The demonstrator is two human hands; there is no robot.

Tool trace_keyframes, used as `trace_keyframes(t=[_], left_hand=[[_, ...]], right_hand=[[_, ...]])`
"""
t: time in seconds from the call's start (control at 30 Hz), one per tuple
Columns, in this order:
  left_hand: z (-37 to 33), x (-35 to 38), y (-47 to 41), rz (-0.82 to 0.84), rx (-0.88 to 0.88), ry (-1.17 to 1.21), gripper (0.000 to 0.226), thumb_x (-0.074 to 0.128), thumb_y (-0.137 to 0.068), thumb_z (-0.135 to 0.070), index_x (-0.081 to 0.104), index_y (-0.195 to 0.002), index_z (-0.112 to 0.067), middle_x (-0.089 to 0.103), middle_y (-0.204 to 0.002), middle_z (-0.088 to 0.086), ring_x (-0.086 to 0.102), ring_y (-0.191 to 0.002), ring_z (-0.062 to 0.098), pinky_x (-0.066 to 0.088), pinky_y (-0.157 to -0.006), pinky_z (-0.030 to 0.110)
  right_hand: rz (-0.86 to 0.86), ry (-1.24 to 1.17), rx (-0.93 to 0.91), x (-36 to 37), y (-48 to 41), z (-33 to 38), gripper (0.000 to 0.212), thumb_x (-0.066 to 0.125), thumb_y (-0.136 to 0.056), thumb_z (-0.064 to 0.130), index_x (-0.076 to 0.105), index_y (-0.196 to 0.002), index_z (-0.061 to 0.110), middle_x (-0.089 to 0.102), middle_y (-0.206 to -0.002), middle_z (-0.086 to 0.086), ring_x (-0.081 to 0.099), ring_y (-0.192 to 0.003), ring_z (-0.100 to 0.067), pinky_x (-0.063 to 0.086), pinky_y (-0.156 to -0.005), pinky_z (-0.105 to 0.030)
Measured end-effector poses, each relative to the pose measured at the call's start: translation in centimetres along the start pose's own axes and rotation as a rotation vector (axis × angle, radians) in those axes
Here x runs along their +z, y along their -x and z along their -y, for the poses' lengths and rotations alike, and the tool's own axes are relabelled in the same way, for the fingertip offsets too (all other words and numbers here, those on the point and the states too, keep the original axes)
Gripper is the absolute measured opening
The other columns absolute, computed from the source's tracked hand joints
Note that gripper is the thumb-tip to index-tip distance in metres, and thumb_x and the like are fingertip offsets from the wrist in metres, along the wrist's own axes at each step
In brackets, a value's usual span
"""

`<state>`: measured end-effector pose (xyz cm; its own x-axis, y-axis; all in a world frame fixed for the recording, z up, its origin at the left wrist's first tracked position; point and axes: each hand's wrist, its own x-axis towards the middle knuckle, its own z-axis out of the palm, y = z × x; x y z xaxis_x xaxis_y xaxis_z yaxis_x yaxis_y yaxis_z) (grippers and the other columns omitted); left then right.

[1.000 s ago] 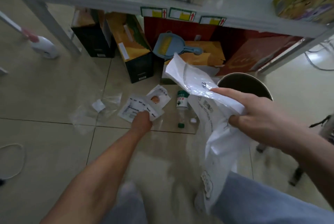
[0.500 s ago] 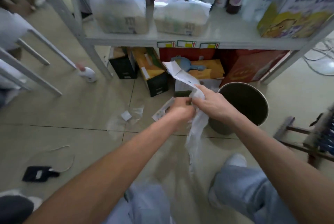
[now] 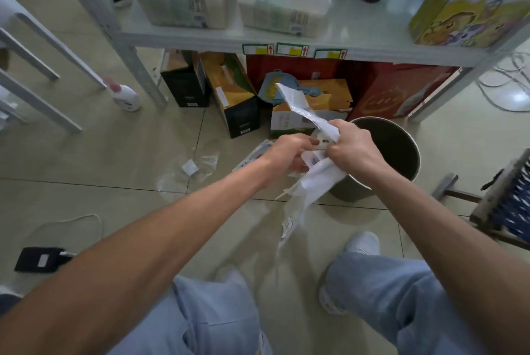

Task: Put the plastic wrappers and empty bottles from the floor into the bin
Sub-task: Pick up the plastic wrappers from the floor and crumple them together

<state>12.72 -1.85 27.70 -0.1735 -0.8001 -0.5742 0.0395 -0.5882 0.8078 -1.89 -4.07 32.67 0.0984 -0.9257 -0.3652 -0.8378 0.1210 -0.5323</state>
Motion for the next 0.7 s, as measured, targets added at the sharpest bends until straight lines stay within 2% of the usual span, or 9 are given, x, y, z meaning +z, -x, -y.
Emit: trace_keyframes(t=[0.1,0.17,0.3,0.37,0.47,0.53,0.63,0.7], left_hand=[[-0.1,-1.3,-1.1,0.090,-0.034,0.054,0.042,0.047,-0.099,-0.020,0.059,-0.134,-0.003,0.069,-0.127,0.023,0.068,-0.110,0.033,0.054,-0.095,0.041],[-0.5,-1.5,-1.5,0.126,-0.004,-0.003,0.037,0.049,-0.099,-0.013,0.061,-0.132,-0.001,0.069,-0.127,0.019,0.068,-0.114,0.031,0.054,-0.100,0.041],[-1.3,-1.7,-2.4,0.102,0.041,-0.021,0.037,0.051,-0.098,0.002,0.060,-0.134,0.001,0.069,-0.127,0.019,0.068,-0.116,0.034,0.058,-0.097,0.042],[-1.4,-2.2,-2.7,0.118,0.085,-0.086,0.039,0.051,-0.097,0.005,0.059,-0.135,-0.002,0.070,-0.129,0.013,0.069,-0.117,0.029,0.058,-0.096,0.041],[-1.5,-2.5,-2.5,0.160,0.139,-0.198,0.042,0.055,-0.099,0.000,0.058,-0.139,-0.009,0.068,-0.134,0.006,0.066,-0.121,0.019,0.058,-0.098,0.037],[-1.4,-2.4,-2.7,0.170,0.142,-0.166,0.043,0.057,-0.099,-0.004,0.055,-0.142,-0.010,0.065,-0.137,0.006,0.066,-0.122,0.018,0.058,-0.098,0.034],[-1.5,-2.4,-2.9,0.174,0.154,-0.112,0.041,0.059,-0.099,-0.008,0.056,-0.140,-0.010,0.064,-0.136,0.005,0.069,-0.113,0.015,0.059,-0.094,0.030],[-1.6,-2.5,-3.1,0.177,0.180,-0.115,0.042,0.059,-0.097,0.002,0.057,-0.139,-0.005,0.062,-0.135,0.001,0.070,-0.103,0.004,0.058,-0.084,0.019]], right_hand=[[0.006,0.011,-0.005,0.2,-1.1,-0.2,0.046,0.059,-0.091,0.005,0.062,-0.133,0.021,0.069,-0.109,-0.011,0.068,-0.098,-0.030,0.060,-0.087,-0.050],[-0.002,-0.006,-0.021,0.0,-1.7,-0.2,0.046,0.060,-0.093,0.005,0.062,-0.136,0.022,0.069,-0.110,-0.010,0.069,-0.098,-0.030,0.060,-0.088,-0.050],[-0.042,-0.032,-0.070,-0.6,-2.4,-0.2,0.047,0.062,-0.098,0.010,0.057,-0.143,0.023,0.068,-0.112,-0.007,0.068,-0.099,-0.025,0.057,-0.082,-0.038],[-0.049,-0.032,-0.097,-0.6,-2.7,-0.1,0.044,0.062,-0.099,0.011,0.059,-0.141,0.023,0.066,-0.108,-0.002,0.067,-0.097,-0.022,0.053,-0.075,-0.031],[-0.051,-0.034,-0.114,-0.5,-3.1,-0.3,0.040,0.062,-0.099,0.011,0.063,-0.137,0.023,0.066,-0.104,0.000,0.066,-0.093,-0.019,0.048,-0.067,-0.024],[-0.053,-0.046,-0.113,-0.6,-3.3,-0.3,0.036,0.064,-0.099,0.019,0.064,-0.135,0.023,0.069,-0.105,-0.001,0.066,-0.090,-0.018,0.046,-0.063,-0.020],[-0.047,-0.071,-0.096,-0.9,-3.6,-0.3,0.039,0.065,-0.099,0.019,0.062,-0.138,0.024,0.070,-0.111,-0.004,0.067,-0.092,-0.019,0.046,-0.062,-0.018],[-0.041,-0.078,-0.079,-1.2,-3.8,-0.3,0.044,0.065,-0.098,0.012,0.062,-0.139,0.026,0.071,-0.114,-0.006,0.068,-0.094,-0.021,0.047,-0.062,-0.018]])
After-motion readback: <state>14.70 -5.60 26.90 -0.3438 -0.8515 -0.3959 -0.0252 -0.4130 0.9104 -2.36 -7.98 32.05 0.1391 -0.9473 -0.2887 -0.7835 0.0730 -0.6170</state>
